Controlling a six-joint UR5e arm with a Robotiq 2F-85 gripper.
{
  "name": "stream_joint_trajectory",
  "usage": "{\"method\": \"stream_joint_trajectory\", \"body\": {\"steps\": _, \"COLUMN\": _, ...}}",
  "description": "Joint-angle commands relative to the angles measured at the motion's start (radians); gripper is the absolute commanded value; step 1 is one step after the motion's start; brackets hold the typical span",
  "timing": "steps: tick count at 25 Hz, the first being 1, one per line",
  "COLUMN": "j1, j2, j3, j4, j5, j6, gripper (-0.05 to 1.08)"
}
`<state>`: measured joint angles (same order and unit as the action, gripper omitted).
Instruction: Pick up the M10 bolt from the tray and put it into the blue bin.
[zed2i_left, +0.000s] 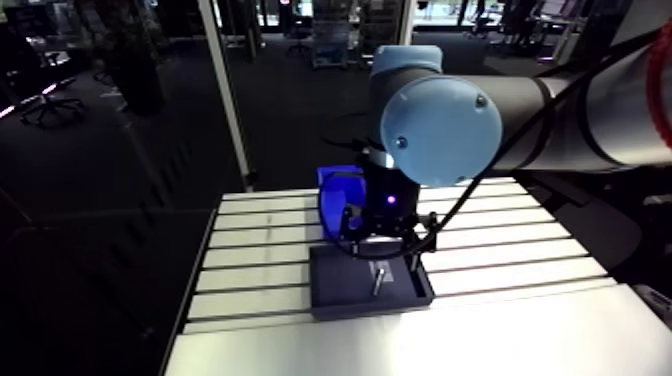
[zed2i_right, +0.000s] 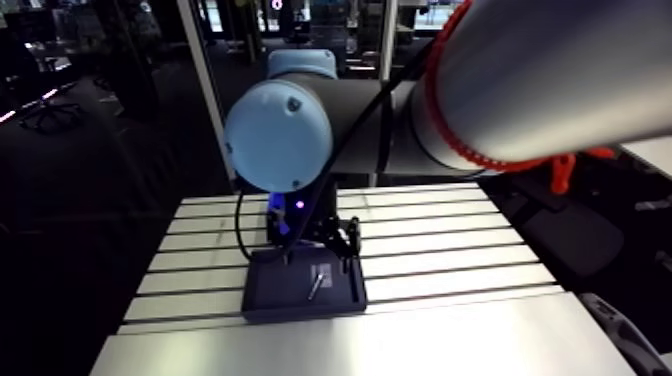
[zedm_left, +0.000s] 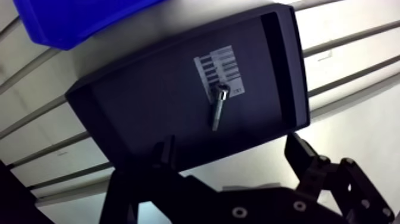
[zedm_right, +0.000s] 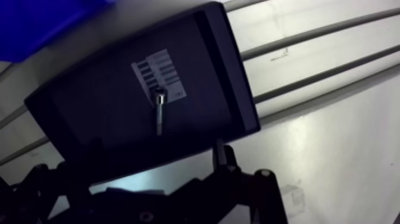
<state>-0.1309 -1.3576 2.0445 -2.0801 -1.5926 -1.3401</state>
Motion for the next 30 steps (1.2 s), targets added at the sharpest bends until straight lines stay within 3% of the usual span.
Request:
{"method": "stream_joint_trajectory", "body": {"steps": 1, "j1": 0.005, "j2": 0.013, "j3": 0.021, "j4": -0.052, "j5": 0.0, "j6": -0.004, "gripper": 0.01}}
{"method": "stream_joint_trajectory", "body": {"steps": 18, "j1": 0.016, "j2": 0.027, "j3": 0.058, "j4": -0.134, "j5": -0.007, "j6": -0.03, "gripper": 0.02}}
{"method": "stream_joint_trajectory", "body": {"steps": 25, "j1": 0.027, "j2": 0.03, "j3": 0.062, "j4": -0.136, "j5": -0.011, "j6": -0.032, "gripper": 0.13}}
{"method": "stream_joint_trajectory", "body": {"steps": 30, "j1": 0.03, "j2": 0.045, "j3": 0.062, "j4": -0.134, "j5": -0.016, "j6": -0.032, "gripper": 0.13}}
